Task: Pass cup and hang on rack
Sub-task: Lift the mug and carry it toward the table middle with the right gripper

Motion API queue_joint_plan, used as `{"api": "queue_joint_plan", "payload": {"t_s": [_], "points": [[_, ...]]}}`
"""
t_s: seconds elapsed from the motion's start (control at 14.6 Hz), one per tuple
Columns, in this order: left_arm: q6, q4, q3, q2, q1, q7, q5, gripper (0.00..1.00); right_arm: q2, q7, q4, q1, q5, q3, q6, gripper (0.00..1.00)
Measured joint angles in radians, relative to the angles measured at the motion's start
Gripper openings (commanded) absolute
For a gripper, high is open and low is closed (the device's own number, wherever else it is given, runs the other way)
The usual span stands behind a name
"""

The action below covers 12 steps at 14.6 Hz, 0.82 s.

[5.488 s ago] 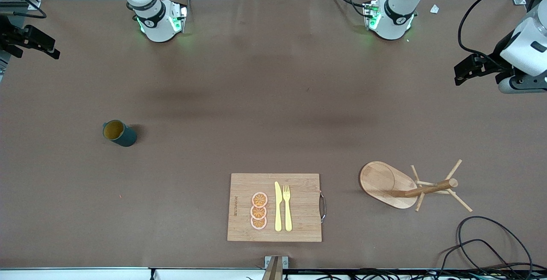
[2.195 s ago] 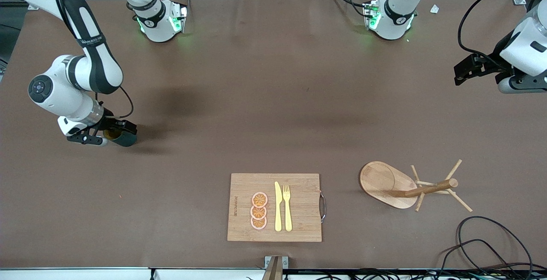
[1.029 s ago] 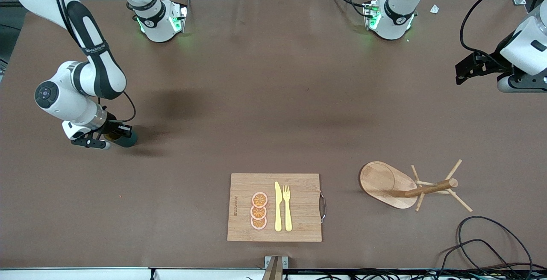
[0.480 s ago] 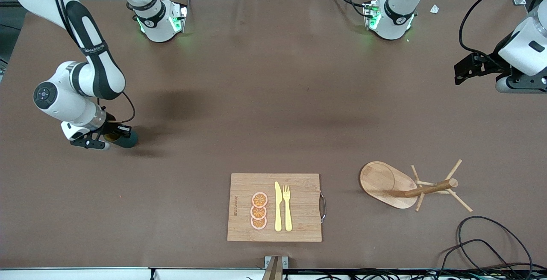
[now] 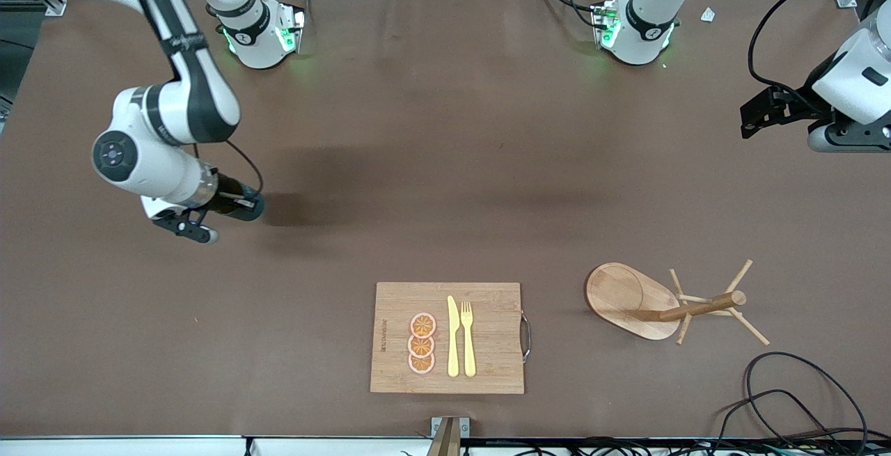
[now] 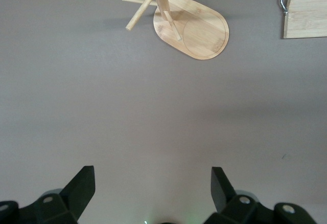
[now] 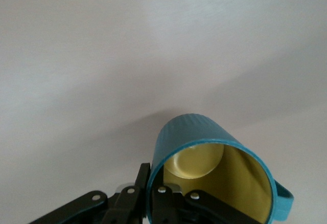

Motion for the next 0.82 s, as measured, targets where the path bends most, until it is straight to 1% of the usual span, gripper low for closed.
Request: {"api": "queue_joint_plan", "payload": {"t_s": [0.14, 0.27, 0.41, 0.62, 0.82], "points": [[0.000, 0.000, 0.000, 0.004, 0.000, 0.000, 0.000, 1.00, -0.002, 0.153, 0.040, 0.089, 0.001, 0.001, -0.012, 0.02], [0.000, 0.000, 0.000, 0.009, 0.001, 0.000, 0.000, 1.00, 0.002, 0.298, 0.064, 0.154, 0.002, 0.001, -0.011, 0.01], [0.000, 0.000, 0.000, 0.011, 0.001, 0.000, 0.000, 1.00, 0.027, 0.453, 0.111, 0.233, 0.003, 0.001, -0.010, 0.01], [0.000, 0.001, -0.001, 0.011, 0.000, 0.000, 0.000, 1.00, 0.139, 0.708, 0.232, 0.379, 0.002, 0.001, 0.002, 0.00], [0.000, 0.003, -0.001, 0.011, 0.000, 0.000, 0.000, 1.00, 0.270, 0.892, 0.371, 0.476, 0.002, 0.000, 0.004, 0.00]]}}
